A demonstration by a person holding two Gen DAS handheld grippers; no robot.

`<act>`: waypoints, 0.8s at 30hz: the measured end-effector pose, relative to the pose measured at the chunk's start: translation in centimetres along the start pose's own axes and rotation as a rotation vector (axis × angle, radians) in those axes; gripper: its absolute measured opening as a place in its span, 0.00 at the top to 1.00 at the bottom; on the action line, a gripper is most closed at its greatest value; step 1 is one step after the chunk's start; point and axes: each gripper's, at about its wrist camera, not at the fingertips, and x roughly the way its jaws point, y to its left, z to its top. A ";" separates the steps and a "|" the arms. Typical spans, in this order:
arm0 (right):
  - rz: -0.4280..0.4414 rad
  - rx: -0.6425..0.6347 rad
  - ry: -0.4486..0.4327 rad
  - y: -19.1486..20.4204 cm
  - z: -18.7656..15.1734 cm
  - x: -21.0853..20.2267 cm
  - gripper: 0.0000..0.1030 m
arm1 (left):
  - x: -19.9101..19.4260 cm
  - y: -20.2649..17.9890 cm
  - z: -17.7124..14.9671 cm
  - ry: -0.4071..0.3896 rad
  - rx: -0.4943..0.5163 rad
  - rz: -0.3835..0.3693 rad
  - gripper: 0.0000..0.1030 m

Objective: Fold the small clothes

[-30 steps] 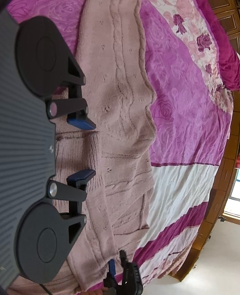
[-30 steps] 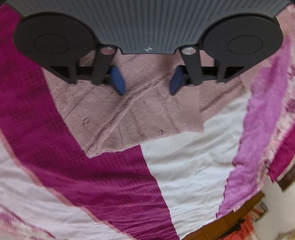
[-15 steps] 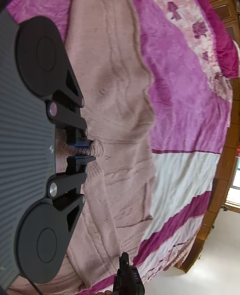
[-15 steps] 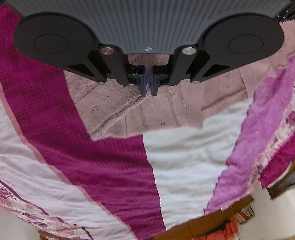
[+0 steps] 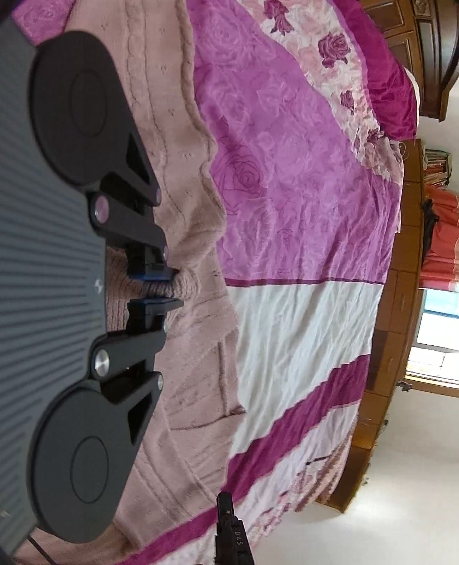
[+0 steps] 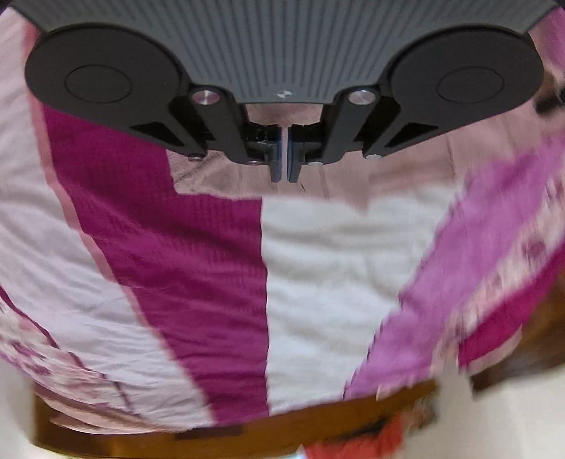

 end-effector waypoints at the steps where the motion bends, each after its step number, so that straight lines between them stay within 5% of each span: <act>1: -0.020 -0.004 0.035 0.0 0.0 0.4 0.68 | 0.1 0.0 -0.2 0.005 0.002 0.005 0.89; 3: -0.026 0.044 0.095 -0.3 0.1 1.0 0.39 | 0.1 0.2 -0.6 0.014 -0.007 0.008 0.89; 7: -0.010 0.241 0.142 -1.6 0.2 2.3 0.36 | -0.1 0.6 -1.0 0.015 -0.028 0.008 0.89; 10: -0.081 0.260 0.180 -1.1 0.4 4.1 0.37 | -0.6 0.6 -1.1 0.011 -0.026 0.002 0.89; 11: -0.113 0.233 0.186 -0.5 0.4 4.6 0.39 | -0.9 0.5 -1.1 0.006 -0.025 -0.002 0.89; 12: -0.147 0.197 0.190 0.1 0.4 5.1 0.52 | -1.2 0.5 -1.1 0.000 -0.024 -0.008 0.89; 13: -0.199 0.135 0.194 0.9 0.4 5.5 0.77 | -1.4 0.4 -1.1 -0.006 -0.025 -0.013 0.89; 15: -0.261 0.038 0.172 1.7 0.2 5.3 0.92 | -2.0 0.3 -1.0 -0.020 -0.027 -0.025 0.89; 20: -0.168 0.169 0.036 -1.1 0.1 1.5 0.97 | -3.7 -0.1 -0.5 -0.072 -0.014 -0.059 0.89; 24: -0.178 0.215 -0.102 -2.9 0.5 -1.4 0.97 | -3.8 -0.5 0.3 -0.105 -0.005 -0.072 0.89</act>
